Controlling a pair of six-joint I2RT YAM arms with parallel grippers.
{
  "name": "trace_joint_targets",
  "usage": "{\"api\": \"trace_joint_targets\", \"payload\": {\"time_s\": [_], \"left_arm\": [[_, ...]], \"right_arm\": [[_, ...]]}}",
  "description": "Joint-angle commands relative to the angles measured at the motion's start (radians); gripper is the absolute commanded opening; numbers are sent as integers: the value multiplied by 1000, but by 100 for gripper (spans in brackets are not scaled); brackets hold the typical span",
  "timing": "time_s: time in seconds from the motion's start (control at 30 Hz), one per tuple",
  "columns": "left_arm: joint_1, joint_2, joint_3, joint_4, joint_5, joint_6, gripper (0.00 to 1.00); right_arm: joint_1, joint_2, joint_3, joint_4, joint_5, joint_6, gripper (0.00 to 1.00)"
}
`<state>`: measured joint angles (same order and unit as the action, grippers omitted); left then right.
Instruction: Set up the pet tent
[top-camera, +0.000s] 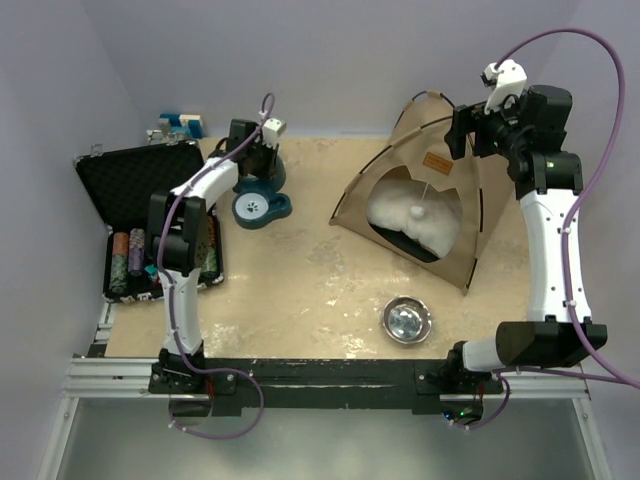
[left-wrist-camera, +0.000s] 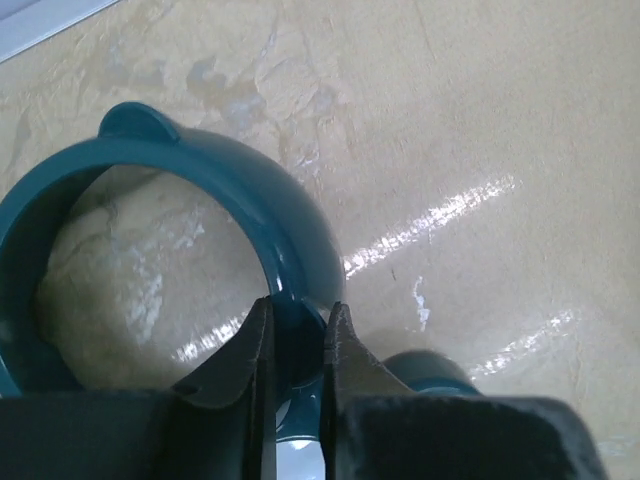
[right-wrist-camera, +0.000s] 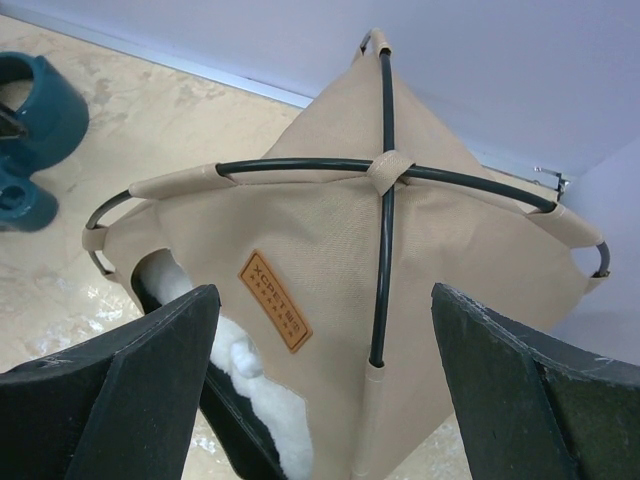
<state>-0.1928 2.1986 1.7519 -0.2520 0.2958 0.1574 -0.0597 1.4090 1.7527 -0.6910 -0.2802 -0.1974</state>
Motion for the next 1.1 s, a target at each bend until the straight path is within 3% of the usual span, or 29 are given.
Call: {"api": "trace_joint_targets", "payload": {"time_s": [0.0,0.1,0.2,0.3,0.33,0.4,0.47,0.6,0.7,0.83,0.93,1.07], "left_arm": [[-95,-96,-37,-77,-333,-352,0],[-97,-89,-40,-199,-412,-609,0],[-57,-115,-103,-204,-328,-836,0],[-65,-160,-140,-165,-356,-901,0],[-62,-169,-138,-168,-357,-921,7],[-59,-183,-128,-179,-354,-930,35],[-53,-217,-129,-153,-316,-880,47],[-54,-301,-160,-70,-233,-558,81],[-53,-323,-166,-148,-34,-67,98],[-8,-320,-169,-372,112,426,100],[1,-281,-150,-522,86,684,98],[12,-252,-169,-541,23,875,96]], "right_arm": [[0,-1,21,28,-20,13,90],[0,-1,24,28,-27,18,90],[0,-7,24,25,-30,21,90],[0,-21,16,22,-28,19,90],[0,-25,13,19,-28,19,90],[0,-33,5,18,-30,18,90],[1,-44,2,15,-31,16,90],[0,-59,-4,10,-28,7,91],[0,-68,-12,7,-36,3,91],[0,-71,-7,-1,-43,-4,91],[0,-73,-12,-2,-56,-4,91],[0,-73,-12,-4,-60,-4,91]]}}
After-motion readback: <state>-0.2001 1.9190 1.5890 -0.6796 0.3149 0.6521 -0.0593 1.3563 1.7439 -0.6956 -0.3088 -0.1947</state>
